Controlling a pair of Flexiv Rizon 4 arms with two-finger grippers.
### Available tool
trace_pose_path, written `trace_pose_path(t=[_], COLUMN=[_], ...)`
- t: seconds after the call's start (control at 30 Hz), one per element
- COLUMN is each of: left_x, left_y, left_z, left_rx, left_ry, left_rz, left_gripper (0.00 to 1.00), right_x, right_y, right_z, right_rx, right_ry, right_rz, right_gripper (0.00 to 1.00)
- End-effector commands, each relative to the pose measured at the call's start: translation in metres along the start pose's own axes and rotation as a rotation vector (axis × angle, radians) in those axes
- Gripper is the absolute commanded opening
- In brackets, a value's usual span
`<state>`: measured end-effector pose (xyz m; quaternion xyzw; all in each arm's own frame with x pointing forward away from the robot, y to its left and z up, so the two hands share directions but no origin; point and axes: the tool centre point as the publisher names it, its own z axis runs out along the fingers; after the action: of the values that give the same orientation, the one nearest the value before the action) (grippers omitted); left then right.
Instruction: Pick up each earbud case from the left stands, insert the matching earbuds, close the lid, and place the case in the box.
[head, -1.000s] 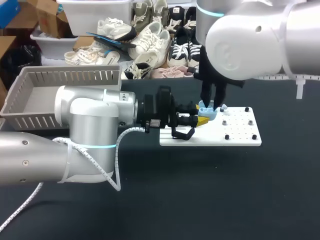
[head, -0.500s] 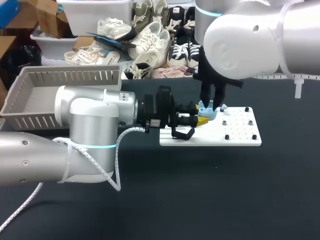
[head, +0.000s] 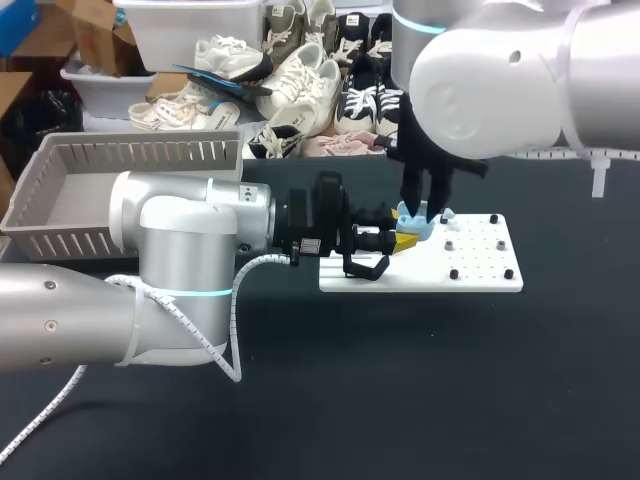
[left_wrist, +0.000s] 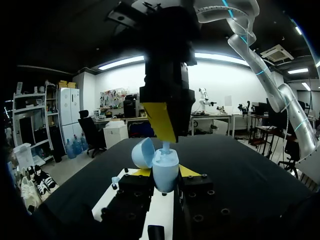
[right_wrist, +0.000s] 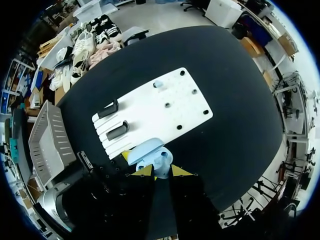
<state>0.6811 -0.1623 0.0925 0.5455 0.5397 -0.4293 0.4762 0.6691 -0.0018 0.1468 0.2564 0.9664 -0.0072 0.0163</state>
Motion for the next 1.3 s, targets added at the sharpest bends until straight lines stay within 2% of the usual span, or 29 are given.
trace_pose_path(t=[0.03, 1.3], left_x=[0.0012, 0.0012], left_y=[0.0004, 0.0004], left_z=[0.0, 0.0], left_rx=[0.0, 0.0], left_ry=[-0.003, -0.003], left_rz=[0.001, 0.001], left_gripper=[0.0, 0.0], right_x=[0.0009, -0.0067], right_y=[0.0, 0.0012], right_z=[0.001, -0.003], right_rx=[0.0, 0.0], right_ry=[0.0, -0.01], right_rz=[0.001, -0.001], right_gripper=[0.0, 0.0])
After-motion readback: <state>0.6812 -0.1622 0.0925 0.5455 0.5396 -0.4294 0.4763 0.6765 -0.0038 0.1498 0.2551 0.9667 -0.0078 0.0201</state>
